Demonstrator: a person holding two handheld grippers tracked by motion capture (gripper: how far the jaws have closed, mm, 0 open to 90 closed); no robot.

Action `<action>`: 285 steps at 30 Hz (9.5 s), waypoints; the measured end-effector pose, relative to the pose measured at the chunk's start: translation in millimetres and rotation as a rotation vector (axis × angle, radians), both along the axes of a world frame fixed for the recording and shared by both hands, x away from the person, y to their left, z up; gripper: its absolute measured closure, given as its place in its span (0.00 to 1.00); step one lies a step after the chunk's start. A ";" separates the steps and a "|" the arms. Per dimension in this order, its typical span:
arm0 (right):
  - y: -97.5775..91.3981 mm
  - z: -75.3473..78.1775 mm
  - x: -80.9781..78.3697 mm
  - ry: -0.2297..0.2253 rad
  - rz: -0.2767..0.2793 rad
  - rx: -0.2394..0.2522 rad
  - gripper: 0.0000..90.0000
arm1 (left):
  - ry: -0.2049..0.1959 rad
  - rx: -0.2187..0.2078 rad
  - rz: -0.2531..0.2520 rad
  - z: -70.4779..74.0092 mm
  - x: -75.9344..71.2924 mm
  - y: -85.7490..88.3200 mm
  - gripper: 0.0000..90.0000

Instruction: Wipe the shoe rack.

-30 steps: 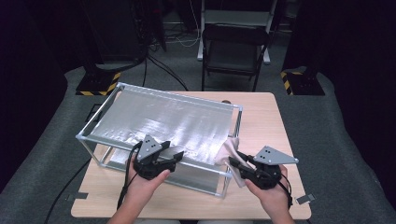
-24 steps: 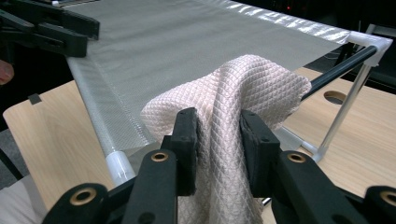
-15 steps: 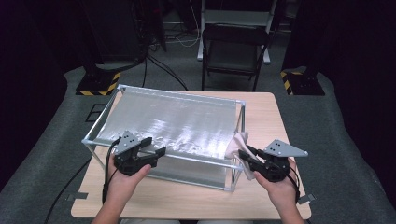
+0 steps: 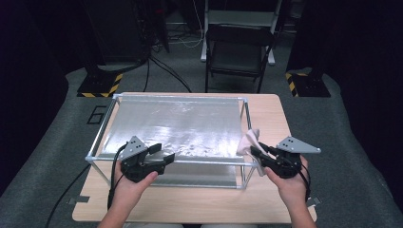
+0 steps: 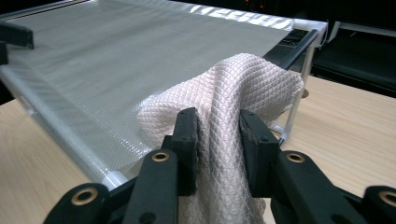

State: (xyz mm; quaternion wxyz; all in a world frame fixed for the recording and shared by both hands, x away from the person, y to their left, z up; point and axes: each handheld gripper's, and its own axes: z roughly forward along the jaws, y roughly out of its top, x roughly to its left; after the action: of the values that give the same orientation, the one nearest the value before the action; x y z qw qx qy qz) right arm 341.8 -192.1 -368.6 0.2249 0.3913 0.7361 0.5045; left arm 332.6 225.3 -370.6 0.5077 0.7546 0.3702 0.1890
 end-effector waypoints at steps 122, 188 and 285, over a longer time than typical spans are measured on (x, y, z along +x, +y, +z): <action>4.7 -128.0 -29.0 0.137 -0.098 -0.069 0.84 | -0.057 0.004 -0.084 -13.6 -7.2 8.0 0.42; -50.2 -132.8 -39.0 0.128 -0.288 -0.005 0.82 | -0.102 0.010 0.050 -16.3 -6.2 49.5 0.34; 37.1 -150.5 -0.7 0.139 -0.310 -0.207 0.87 | -0.116 0.008 0.052 -18.0 -5.6 47.4 0.35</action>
State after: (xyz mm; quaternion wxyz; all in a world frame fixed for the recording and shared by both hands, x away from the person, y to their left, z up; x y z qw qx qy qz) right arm 341.1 -155.0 -519.1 0.2878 0.5087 0.7285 0.3573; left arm 327.0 272.7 -388.5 0.5202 0.7345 0.3590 0.2470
